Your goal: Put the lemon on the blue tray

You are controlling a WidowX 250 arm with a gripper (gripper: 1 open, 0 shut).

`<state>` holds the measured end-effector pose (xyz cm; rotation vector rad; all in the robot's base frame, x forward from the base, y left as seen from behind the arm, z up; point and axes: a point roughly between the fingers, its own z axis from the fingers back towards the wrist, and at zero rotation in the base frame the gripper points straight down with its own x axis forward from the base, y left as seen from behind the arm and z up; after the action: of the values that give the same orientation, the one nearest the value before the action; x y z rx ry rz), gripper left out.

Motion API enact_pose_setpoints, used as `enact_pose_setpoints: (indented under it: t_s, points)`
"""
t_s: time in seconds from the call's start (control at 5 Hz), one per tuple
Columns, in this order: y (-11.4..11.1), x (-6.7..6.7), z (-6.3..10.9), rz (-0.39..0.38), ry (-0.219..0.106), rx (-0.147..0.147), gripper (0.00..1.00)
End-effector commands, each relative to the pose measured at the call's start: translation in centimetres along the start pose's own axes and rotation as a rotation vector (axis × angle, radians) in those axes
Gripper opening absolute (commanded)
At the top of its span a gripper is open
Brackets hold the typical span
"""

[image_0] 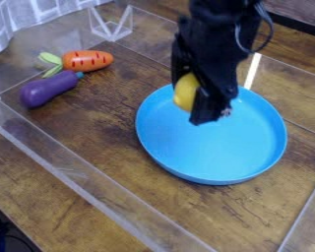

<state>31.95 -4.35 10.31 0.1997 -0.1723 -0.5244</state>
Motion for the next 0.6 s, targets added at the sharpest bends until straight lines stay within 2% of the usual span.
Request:
enact_pose_setpoints:
  t_s: [0.0,0.2,0.4]
  points:
    - [1.9,0.7,1.2,0.074,-0.067,0.027,0.0]
    - [3.4,0.5,0.8,0.137,-0.059,0.037,0.0]
    - [4.0,1.1,-0.2,0.146,-0.064,0.03,0.0]
